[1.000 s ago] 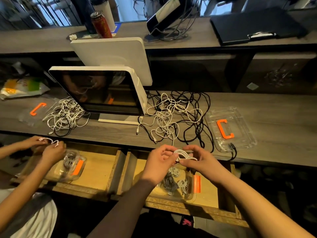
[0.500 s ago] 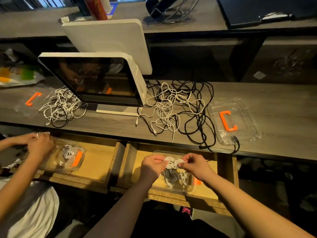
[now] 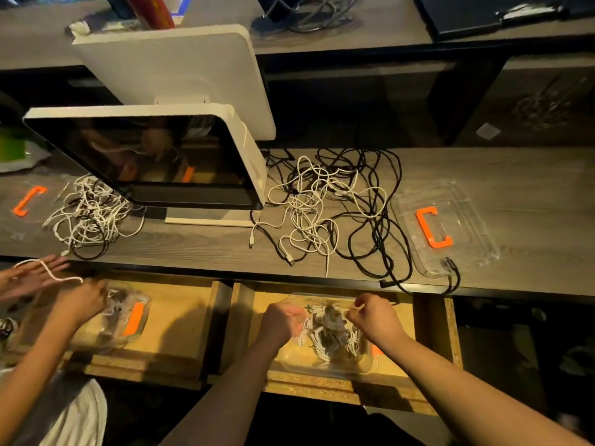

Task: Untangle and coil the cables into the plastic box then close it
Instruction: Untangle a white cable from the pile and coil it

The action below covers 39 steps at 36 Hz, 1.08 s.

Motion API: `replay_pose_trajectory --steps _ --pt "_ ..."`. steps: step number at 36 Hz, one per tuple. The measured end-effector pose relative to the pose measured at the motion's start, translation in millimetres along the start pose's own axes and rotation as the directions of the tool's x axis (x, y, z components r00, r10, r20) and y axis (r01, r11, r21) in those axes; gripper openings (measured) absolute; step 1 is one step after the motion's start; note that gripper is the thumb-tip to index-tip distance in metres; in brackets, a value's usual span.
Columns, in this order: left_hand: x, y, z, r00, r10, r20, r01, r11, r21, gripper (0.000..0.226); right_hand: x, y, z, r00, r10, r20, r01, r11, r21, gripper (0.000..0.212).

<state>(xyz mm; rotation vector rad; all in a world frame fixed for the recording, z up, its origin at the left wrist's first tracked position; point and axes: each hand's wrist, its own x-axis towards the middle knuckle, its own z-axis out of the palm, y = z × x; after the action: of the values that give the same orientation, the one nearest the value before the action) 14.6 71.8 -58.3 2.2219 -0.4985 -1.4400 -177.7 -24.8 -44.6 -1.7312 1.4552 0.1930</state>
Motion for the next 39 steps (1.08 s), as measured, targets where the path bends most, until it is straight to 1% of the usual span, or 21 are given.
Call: replay_pose_trajectory --steps 2,4,7,10,12,14,16,18,20,21,24,25,26,29,30,32,34,35,36,37,39 --pt "9 5 -8 1.0 0.014 0.005 -0.014 1.0 -0.013 0.02 7 -6 -2 1.0 -0.019 0.004 0.019 1.0 -0.015 0.034" --pt "18 15 -13 0.997 0.075 0.013 -0.075 0.997 0.002 0.017 17 -16 -5 0.998 -0.057 0.014 0.057 0.998 -0.003 0.027" --pt "30 34 -17 0.994 0.107 0.0 -0.107 0.994 -0.021 0.013 31 -35 -10 0.995 -0.101 0.005 0.101 0.993 0.065 0.014" --pt "44 50 -18 0.977 0.205 -0.057 -0.207 0.978 -0.021 0.015 47 -54 -15 0.992 -0.126 -0.02 0.127 0.987 0.102 0.014" --pt "55 59 -21 0.951 0.28 -0.13 -0.279 0.96 0.023 0.013 59 -65 -15 0.991 -0.134 -0.022 0.136 0.985 0.11 0.016" --pt "67 66 -27 0.921 0.298 -0.25 -0.28 0.954 0.104 0.009 68 -77 -14 0.991 -0.135 -0.009 0.135 0.986 0.101 0.016" --pt "78 72 -34 0.87 0.35 -0.348 -0.252 0.921 0.295 0.017 74 -87 -11 0.989 -0.148 0.004 0.147 0.984 0.102 0.015" --pt "91 83 -43 0.859 0.392 -0.328 -0.185 0.836 0.516 0.032 81 -96 -7 0.988 -0.15 0.024 0.146 0.981 0.127 0.013" --pt "103 96 -51 0.893 0.386 -0.231 -0.142 0.729 0.67 0.04 85 -105 -5 0.987 -0.152 0.044 0.146 0.981 0.124 0.012" --pt "109 101 -55 0.907 0.375 -0.193 -0.136 0.695 0.706 0.04 86 -109 -4 0.987 -0.154 0.05 0.147 0.982 0.12 0.011" --pt "118 109 -64 0.946 0.317 -0.07 -0.158 0.637 0.755 0.029 90 -115 2 0.988 -0.14 0.065 0.131 0.983 0.129 0.01" --pt "120 110 -66 0.951 0.308 -0.032 -0.179 0.632 0.754 0.025 90 -117 4 0.989 -0.135 0.067 0.126 0.984 0.125 0.011" --pt "119 110 -66 0.952 0.306 -0.01 -0.201 0.651 0.732 0.021 90 -117 4 0.989 -0.134 0.064 0.126 0.985 0.118 0.013" --pt "121 110 -68 0.938 0.345 0.033 -0.304 0.776 0.553 0.02 91 -120 -1 0.988 -0.154 0.013 0.152 0.981 0.119 0.014" --pt "121 108 -68 0.931 0.361 0.056 -0.338 0.793 0.507 0.019 92 -121 -4 0.987 -0.158 -0.021 0.159 0.981 0.115 0.019" --pt "117 108 -69 0.916 0.388 0.108 -0.394 0.809 0.436 0.016 92 -124 -13 0.981 -0.175 -0.082 0.183 0.977 0.108 0.038" --pt "104 112 -70 0.908 0.395 0.141 -0.419 0.841 0.343 0.024 87 -128 -22 0.969 -0.229 -0.098 0.238 0.966 0.099 0.051" --pt "94 117 -72 0.905 0.392 0.163 -0.424 0.856 0.297 0.025 84 -130 -27 0.963 -0.252 -0.091 0.259 0.962 0.084 0.053" --pt "83 123 -72 0.906 0.384 0.178 -0.419 0.871 0.257 0.022 82 -130 -29 0.959 -0.271 -0.088 0.277 0.958 0.069 0.051" --pt "73 131 -74 0.907 0.38 0.182 -0.412 0.888 0.202 0.019 80 -130 -31 0.953 -0.291 -0.089 0.296 0.954 0.054 0.043" --pt "53 144 -78 0.898 0.404 0.175 -0.421 0.904 0.075 0.024 70 -132 -36 0.943 -0.315 -0.104 0.32 0.947 0.032 0.015"
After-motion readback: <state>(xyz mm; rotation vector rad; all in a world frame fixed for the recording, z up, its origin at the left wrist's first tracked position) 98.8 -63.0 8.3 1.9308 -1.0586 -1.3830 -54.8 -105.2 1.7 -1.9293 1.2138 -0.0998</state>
